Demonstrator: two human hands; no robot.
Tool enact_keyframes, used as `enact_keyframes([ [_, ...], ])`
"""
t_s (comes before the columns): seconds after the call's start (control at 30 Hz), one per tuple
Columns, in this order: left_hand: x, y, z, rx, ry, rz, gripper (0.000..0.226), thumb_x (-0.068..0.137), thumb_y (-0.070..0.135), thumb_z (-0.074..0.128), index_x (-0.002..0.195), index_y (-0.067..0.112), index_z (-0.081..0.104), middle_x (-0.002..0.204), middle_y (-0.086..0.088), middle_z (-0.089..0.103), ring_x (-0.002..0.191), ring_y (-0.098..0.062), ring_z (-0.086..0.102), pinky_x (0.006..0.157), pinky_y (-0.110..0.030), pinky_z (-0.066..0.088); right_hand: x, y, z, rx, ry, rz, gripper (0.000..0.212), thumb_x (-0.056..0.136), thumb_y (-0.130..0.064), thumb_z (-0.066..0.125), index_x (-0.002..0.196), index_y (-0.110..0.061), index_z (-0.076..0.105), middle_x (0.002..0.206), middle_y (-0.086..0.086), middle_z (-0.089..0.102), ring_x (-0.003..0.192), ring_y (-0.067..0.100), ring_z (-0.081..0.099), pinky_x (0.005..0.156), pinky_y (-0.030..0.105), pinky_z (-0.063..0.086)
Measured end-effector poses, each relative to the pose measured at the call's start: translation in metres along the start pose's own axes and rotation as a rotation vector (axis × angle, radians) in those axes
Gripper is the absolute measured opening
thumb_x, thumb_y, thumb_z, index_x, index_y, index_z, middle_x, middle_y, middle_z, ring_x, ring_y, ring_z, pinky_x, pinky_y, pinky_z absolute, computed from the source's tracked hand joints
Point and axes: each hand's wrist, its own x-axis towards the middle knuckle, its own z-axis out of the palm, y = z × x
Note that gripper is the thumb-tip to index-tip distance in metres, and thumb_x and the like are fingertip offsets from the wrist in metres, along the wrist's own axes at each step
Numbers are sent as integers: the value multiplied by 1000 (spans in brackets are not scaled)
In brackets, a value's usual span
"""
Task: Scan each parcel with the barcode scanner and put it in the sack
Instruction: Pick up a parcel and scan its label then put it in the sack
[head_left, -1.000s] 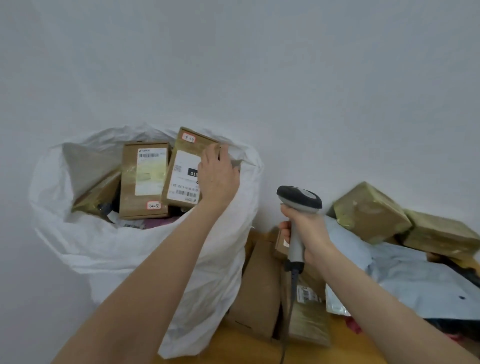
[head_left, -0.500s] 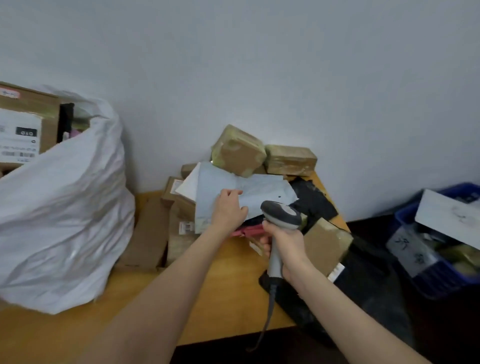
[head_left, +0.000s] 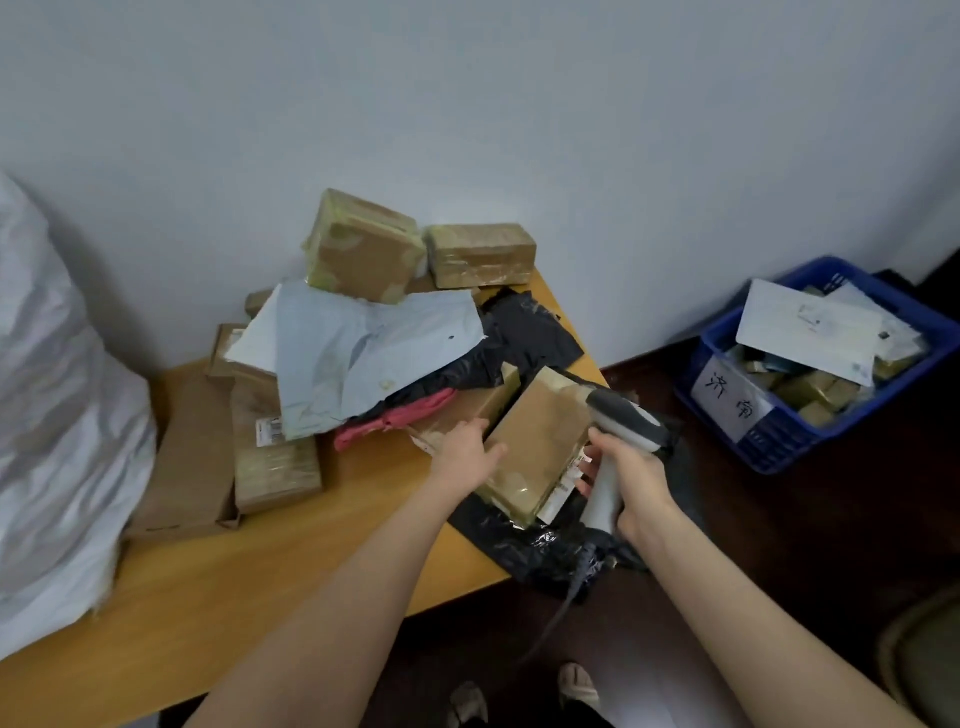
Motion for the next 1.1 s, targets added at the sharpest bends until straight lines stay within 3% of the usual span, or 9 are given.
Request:
enact_keyframes([
  [0.1, 14, 1, 9, -20, -68, -47, 59, 98, 37, 51, 147, 8, 36, 144, -12, 48, 128, -28, 49, 103, -36, 40, 15, 18, 5, 17, 16, 51, 36, 83, -18, 76, 115, -7, 64, 103, 11, 67, 90, 26, 64, 87, 51, 56],
  [0.27, 28, -1, 18, -237, -169, -188, 60, 99, 38, 50, 148, 7, 33, 151, -9, 39, 136, -27, 40, 106, -34, 35, 28, 31, 12, 167, -21, 95, 36, 86, -17, 73, 120, -10, 64, 108, 9, 70, 93, 24, 67, 75, 39, 55],
  [0.43, 21, 2, 6, -528, -24, -191, 32, 97, 23, 56, 128, 15, 57, 133, -3, 57, 118, -21, 54, 96, -31, 44, 26, 22, 7, 271, -31, 131, 40, 87, -22, 72, 124, -11, 62, 119, 16, 66, 109, 35, 63, 95, 56, 50],
  [0.57, 15, 10, -27, -703, -36, -103, 10, 93, 25, 63, 102, 23, 60, 110, 2, 65, 97, -15, 62, 77, -26, 51, 16, 3, 6, 375, -60, 161, 34, 88, -24, 71, 119, -17, 61, 112, 17, 67, 105, 39, 63, 83, 58, 52],
  [0.7, 7, 9, -70, -745, -110, -65, 33, 88, 29, 69, 118, 24, 58, 116, 2, 63, 100, -19, 65, 84, -38, 56, 4, -18, 15, 391, -172, 158, 22, 88, -29, 69, 107, -20, 62, 114, 17, 68, 110, 41, 61, 95, 65, 44],
  [0.8, -1, 1, -100, -815, -151, 32, 45, 89, 13, 67, 131, 26, 55, 122, 3, 63, 86, -9, 68, 62, -20, 54, -6, -33, 28, 372, -266, 136, 19, 88, -33, 67, 101, -20, 61, 113, 16, 70, 112, 41, 61, 91, 61, 47],
  [0.87, -10, -7, -117, -854, -147, 77, 47, 89, 2, 62, 127, 31, 59, 116, 3, 67, 68, -5, 66, 55, -18, 52, -13, -41, 40, 381, -312, 152, 21, 88, -39, 67, 96, -21, 59, 112, 19, 70, 109, 40, 63, 80, 54, 51],
  [1.0, -29, -24, -133, -929, 51, 155, 53, 87, -18, 46, 114, 25, 63, 111, 15, 70, 105, -8, 64, 72, -20, 54, -28, -51, 67, 311, -354, 147, 34, 81, -47, 71, 92, -19, 56, 90, 16, 75, 89, 32, 70, 74, 46, 55],
  [1.1, -37, -36, -143, -1023, 146, 63, 34, 93, -3, 46, 103, 23, 65, 108, 13, 70, 115, -12, 60, 81, -30, 54, -42, -50, 87, 183, -416, 77, 33, 76, -42, 77, 88, -16, 60, 75, 8, 72, 68, 20, 66, 61, 37, 52],
])
